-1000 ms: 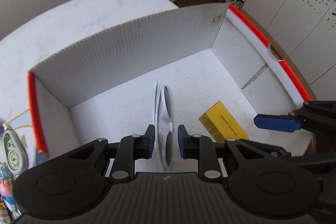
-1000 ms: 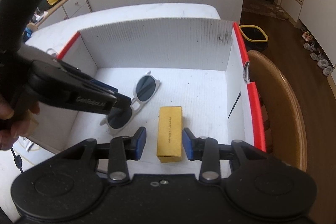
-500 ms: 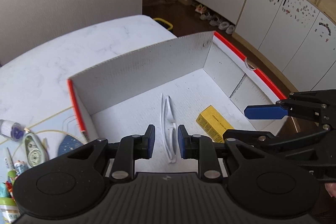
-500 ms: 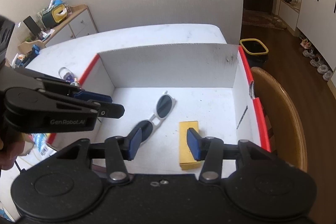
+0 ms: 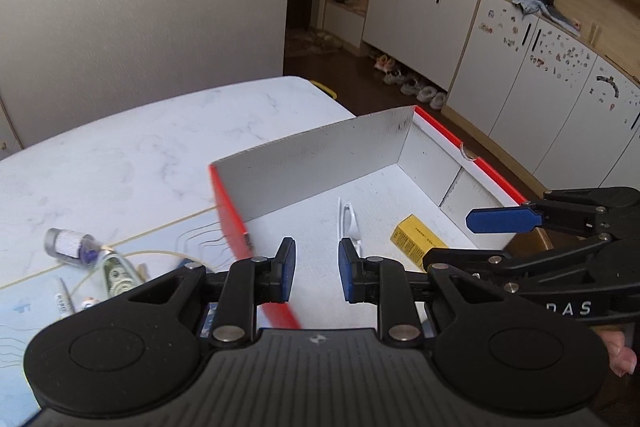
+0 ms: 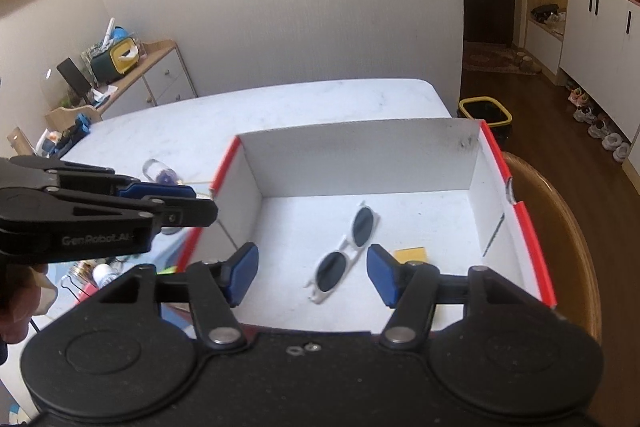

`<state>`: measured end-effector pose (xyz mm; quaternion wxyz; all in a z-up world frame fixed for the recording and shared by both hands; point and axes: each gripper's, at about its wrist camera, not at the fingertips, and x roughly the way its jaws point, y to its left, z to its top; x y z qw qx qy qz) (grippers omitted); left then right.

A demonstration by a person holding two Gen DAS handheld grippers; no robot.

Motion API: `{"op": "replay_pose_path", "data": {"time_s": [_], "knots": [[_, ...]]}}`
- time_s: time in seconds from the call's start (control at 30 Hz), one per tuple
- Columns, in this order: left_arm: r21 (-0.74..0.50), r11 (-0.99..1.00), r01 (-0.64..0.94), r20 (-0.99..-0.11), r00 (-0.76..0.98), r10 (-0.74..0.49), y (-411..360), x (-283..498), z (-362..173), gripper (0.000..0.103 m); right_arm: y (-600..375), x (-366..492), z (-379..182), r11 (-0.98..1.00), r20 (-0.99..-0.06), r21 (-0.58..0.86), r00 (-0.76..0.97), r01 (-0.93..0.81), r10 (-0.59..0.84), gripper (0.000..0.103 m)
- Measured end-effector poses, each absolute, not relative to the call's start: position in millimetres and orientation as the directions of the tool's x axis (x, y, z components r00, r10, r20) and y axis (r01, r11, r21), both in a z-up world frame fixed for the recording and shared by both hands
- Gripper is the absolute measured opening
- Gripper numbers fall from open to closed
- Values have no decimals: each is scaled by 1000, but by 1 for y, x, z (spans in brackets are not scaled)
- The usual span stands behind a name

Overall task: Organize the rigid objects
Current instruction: 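Open both grippers to drop sunglasses and yellow box inside the box, then withdraw both tools from the box back toward the pile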

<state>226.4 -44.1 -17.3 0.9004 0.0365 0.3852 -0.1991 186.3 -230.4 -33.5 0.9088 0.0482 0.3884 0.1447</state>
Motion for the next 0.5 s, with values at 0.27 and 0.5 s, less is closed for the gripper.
{"op": "replay_pose_path", "data": {"time_s": [0.27, 0.5], "knots": [[-104, 924, 369, -664, 666, -340, 4, 196, -5, 43, -200, 164, -22, 955, -640, 207, 709, -212, 296, 65], [-107, 932, 347, -636, 696, -332, 46, 173, 0, 68, -166, 149, -15, 953, -616, 204, 727, -225, 303, 74]]}}
